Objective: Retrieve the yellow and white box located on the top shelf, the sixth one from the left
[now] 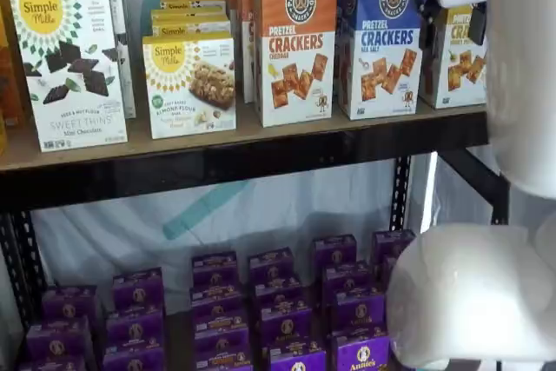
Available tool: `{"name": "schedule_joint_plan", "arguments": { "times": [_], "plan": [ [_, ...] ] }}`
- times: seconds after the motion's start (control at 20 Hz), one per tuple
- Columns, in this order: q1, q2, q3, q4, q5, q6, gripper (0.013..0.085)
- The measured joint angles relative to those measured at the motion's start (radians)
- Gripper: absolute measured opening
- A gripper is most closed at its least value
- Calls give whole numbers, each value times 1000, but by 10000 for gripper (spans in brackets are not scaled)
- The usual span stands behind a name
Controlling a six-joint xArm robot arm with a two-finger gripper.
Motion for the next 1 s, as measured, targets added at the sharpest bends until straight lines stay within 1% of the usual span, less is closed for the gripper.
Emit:
{"name": "schedule_joint_plan", "arguments": {
  "times": [0.1, 0.25, 0.35, 0.45, 0.6, 0.8, 1.0],
  "plan": [
    [-31, 24, -16, 0, -27, -29, 850],
    [-81, 62, -48, 12, -56, -74, 850],
    [-108, 82, -68, 18, -68, -99, 850],
    [-145, 108, -96, 31, -71, -134, 850],
    [-180, 130, -119, 45, -72, -167, 850],
    [-213, 148, -140, 64, -70, -198, 850],
    [-228, 159, -156, 68, -60, -213, 850]
  ]
}}
